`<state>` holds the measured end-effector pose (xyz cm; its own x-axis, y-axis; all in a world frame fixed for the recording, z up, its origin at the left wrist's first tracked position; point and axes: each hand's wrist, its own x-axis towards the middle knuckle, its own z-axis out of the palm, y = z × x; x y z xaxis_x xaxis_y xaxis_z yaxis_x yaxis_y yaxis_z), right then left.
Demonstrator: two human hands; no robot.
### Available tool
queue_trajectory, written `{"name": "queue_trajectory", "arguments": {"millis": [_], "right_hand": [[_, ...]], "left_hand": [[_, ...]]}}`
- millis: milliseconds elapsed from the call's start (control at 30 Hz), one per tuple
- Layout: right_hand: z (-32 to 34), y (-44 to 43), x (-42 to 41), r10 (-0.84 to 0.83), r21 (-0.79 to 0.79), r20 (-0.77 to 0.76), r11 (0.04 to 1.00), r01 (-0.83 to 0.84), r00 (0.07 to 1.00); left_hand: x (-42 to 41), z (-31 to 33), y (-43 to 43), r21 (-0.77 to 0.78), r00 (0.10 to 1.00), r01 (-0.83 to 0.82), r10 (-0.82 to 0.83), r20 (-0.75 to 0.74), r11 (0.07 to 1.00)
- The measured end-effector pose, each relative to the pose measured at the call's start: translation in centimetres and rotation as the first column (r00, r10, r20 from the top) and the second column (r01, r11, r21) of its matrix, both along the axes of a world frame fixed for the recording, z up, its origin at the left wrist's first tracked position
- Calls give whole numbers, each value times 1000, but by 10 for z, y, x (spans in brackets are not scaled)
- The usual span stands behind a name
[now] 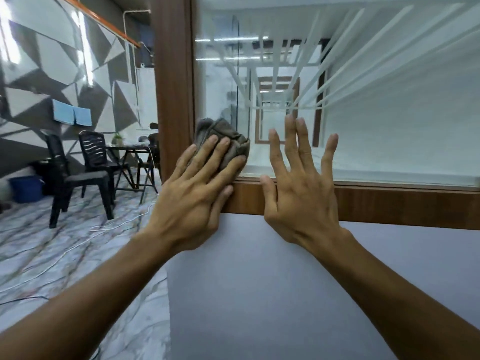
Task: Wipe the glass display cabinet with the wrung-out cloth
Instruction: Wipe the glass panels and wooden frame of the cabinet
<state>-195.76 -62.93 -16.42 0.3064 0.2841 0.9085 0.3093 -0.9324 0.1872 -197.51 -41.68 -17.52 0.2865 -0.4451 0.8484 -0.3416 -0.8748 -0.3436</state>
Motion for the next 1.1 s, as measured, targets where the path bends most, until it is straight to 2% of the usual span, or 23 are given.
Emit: {"name": "queue_trajectory", "arguments": {"millis": [167, 233, 367, 433, 533, 600, 700, 900, 1100], "right_hand": [[10, 21, 2, -1, -3, 12, 1000, 1, 1000], [10, 18, 2, 23, 10, 16, 1000, -23, 1000], [14, 5, 4, 75, -40, 18, 996, -74, 997], [24, -7, 5, 72, -68, 39, 995, -69, 997], [39, -19, 6, 43, -9, 40, 999, -43, 998], [42, -19, 6, 37, 25, 41, 999, -38, 999], [37, -16, 6, 35, 31, 44, 999, -36, 998], [26, -16, 2, 120, 61, 24, 991, -121, 993], [23, -9, -9, 404, 263, 38, 879, -399, 914]], "left_hand": [[14, 50, -40, -235, 996, -87, 91, 4, 968], [16, 43, -47, -297, 998, -64, 68, 3, 953], [14, 10, -49, -278, 999, -5, -6, -40, 961], [21, 26, -49, -278, 1000, 2, -3, 0, 961], [25, 45, -63, -356, 999, 35, -41, -8, 934], [22, 36, -73, -329, 996, 71, -82, -21, 942], [23, 25, -74, -177, 994, 110, -112, 1, 978], [27, 34, -65, -272, 976, 213, -193, 98, 939], [30, 37, -58, -196, 943, 218, -155, 294, 956]]}}
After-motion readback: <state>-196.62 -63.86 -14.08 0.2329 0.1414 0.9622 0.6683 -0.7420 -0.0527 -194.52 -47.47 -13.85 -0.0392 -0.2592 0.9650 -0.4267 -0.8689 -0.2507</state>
